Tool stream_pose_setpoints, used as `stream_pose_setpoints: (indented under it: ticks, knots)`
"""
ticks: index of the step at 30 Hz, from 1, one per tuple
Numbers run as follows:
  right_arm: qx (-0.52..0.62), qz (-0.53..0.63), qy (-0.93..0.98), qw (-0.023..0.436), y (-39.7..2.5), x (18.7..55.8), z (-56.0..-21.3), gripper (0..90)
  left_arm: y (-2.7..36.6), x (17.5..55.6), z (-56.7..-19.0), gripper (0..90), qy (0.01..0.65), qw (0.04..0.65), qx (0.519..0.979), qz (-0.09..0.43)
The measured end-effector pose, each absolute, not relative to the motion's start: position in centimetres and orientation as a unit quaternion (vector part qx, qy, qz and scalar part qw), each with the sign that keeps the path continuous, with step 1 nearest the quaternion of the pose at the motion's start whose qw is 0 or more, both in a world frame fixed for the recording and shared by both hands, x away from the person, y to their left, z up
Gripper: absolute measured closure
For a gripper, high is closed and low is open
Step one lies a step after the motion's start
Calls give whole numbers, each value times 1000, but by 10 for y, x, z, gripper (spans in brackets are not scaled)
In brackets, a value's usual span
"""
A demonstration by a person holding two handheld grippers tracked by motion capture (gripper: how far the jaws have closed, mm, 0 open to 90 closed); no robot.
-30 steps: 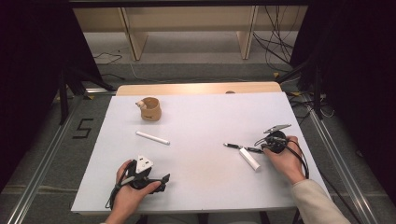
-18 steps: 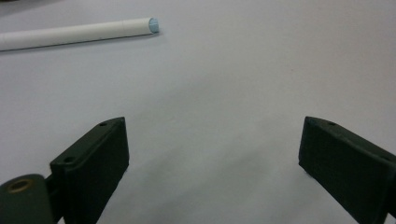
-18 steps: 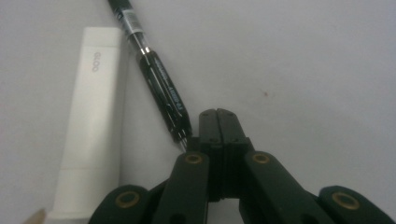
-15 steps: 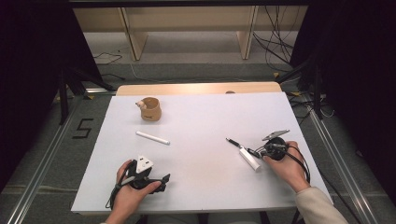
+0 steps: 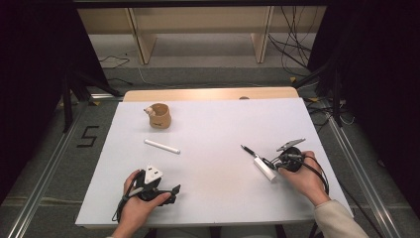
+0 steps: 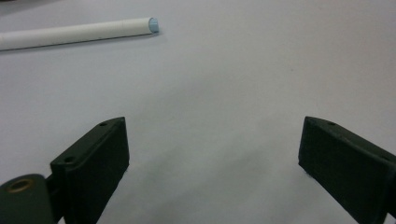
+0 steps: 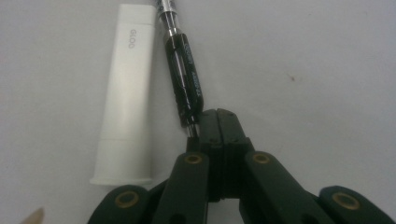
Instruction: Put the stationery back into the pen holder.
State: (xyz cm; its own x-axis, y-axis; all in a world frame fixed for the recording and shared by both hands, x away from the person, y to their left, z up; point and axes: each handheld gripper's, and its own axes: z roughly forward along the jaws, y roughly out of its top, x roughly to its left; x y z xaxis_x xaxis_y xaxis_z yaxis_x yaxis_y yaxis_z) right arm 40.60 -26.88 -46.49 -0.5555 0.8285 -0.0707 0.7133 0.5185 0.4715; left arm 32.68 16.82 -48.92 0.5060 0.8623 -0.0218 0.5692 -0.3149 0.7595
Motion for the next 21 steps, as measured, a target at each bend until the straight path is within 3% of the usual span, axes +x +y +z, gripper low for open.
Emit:
stream_pose_setpoints:
  ticks: [6,21]
  knots:
    - [450,202,859,141,-270,407,-465,899,168,327,-489,83,455,368,786,199]
    - [402,220,881,119,-258,449,-448,668,168,328,-490,84,457,369,785,198]
